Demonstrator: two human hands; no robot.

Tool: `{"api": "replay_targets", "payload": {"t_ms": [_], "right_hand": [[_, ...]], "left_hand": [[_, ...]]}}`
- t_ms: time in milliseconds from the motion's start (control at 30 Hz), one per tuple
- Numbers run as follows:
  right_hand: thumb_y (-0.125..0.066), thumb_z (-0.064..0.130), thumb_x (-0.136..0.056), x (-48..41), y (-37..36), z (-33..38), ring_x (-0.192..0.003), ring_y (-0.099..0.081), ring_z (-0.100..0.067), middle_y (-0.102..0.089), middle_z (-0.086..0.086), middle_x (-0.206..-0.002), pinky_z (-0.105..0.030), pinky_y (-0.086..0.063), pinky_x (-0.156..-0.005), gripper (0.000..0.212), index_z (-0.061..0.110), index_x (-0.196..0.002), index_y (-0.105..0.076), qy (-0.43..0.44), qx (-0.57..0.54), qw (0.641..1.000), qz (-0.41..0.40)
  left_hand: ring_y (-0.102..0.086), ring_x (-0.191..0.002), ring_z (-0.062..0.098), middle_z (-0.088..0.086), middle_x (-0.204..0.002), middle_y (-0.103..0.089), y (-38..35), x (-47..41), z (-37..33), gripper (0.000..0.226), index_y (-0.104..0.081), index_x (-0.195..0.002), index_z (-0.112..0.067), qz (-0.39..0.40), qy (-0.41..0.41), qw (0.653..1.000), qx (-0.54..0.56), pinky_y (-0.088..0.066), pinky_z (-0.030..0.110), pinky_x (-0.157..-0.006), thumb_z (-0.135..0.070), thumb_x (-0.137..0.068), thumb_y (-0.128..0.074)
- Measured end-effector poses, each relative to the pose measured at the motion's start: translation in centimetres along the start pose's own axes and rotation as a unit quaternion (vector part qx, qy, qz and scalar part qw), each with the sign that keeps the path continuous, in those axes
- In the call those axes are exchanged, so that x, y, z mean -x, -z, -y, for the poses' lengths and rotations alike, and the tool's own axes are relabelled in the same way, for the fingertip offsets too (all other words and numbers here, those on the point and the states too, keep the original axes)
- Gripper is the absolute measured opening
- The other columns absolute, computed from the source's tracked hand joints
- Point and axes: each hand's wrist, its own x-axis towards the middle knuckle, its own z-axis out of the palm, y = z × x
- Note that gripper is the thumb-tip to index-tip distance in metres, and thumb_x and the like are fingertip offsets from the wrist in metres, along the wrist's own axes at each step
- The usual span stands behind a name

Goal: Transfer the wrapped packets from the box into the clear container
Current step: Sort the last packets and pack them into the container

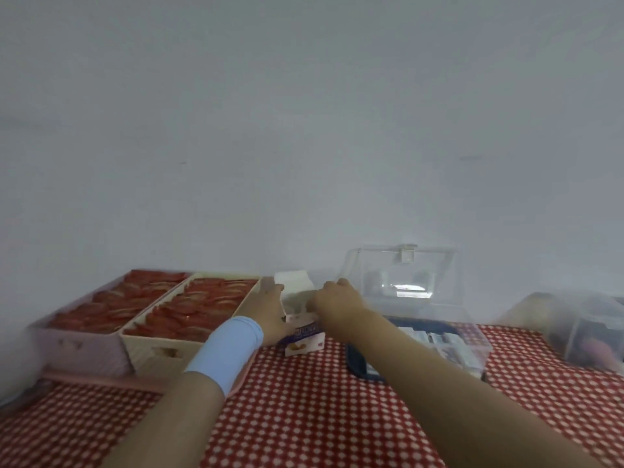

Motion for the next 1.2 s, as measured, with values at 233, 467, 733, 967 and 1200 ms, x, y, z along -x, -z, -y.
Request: {"api": "replay_targets", "payload": {"t_ms": [233, 467, 733, 967, 1200], "right_hand": [[-0.06, 0.011, -0.092, 0.9, 0.1, 0.3, -0.086, -0.065, -0.028, -0.065, -0.007, -0.099, -0.034, -0.046, -0.068, 0.014, 0.008, -0.1, -0.071, -0.042, -0.11, 0.991, -0.061], [-0.058, 0.007, -0.09, 6.8, 2.2, -0.3, -0.111, -0.061, -0.024, -0.037, 0.001, -0.147, -0.034, -0.052, -0.094, 0.046, 0.019, -0.133, -0.055, -0.077, -0.359, 0.923, -0.118], [-0.051, 0.003, -0.095, 12.2, 3.9, -1.2, -0.107, -0.058, -0.02, -0.052, -0.005, -0.143, -0.018, -0.051, -0.073, 0.064, 0.021, -0.153, -0.033, -0.166, -0.51, 0.841, -0.072], [-0.053, 0.004, -0.093, 15.7, 2.9, -3.6, -0.107, -0.069, -0.019, -0.06, -0.007, -0.133, -0.034, -0.06, -0.088, 0.055, 0.025, -0.143, -0.051, -0.183, -0.628, 0.755, 0.043], [-0.053, -0.005, -0.091, 19.5, 2.4, -5.1, -0.125, -0.058, -0.022, -0.055, -0.005, -0.145, -0.041, -0.054, -0.101, 0.056, 0.019, -0.142, -0.051, -0.178, -0.661, 0.726, 0.069]], "left_hand": [[-0.039, -0.135, 0.025, 0.005, -0.152, -0.032, -0.3, 1.8, 0.5, 0.113, -0.014, -0.155, -0.017, -0.043, -0.008, 0.998, 0.049, -0.04, 0.041, -0.109, -0.042, -0.065, -0.079], [-0.05, -0.123, 0.018, -0.002, -0.138, -0.049, 0.2, 4.6, -1.1, 0.093, -0.024, -0.152, -0.026, -0.099, -0.062, 0.99, 0.075, -0.044, 0.039, -0.105, -0.035, -0.076, -0.077], [-0.042, -0.127, 0.018, -0.003, -0.143, -0.037, 2.0, 9.1, -5.8, 0.075, -0.033, -0.147, -0.028, -0.136, -0.186, 0.973, -0.013, -0.036, 0.026, -0.104, -0.015, -0.084, -0.071], [-0.034, -0.131, 0.021, -0.003, -0.141, -0.037, 2.1, 10.8, -11.3, 0.087, -0.029, -0.148, -0.035, -0.105, -0.261, 0.921, -0.268, -0.025, 0.042, -0.113, 0.001, -0.078, -0.066], [-0.031, -0.138, 0.027, 0.006, -0.15, -0.034, 2.4, 11.7, -16.0, 0.083, -0.027, -0.15, -0.025, -0.081, -0.334, 0.821, -0.456, -0.015, 0.052, -0.12, -0.011, -0.081, -0.072]]}}
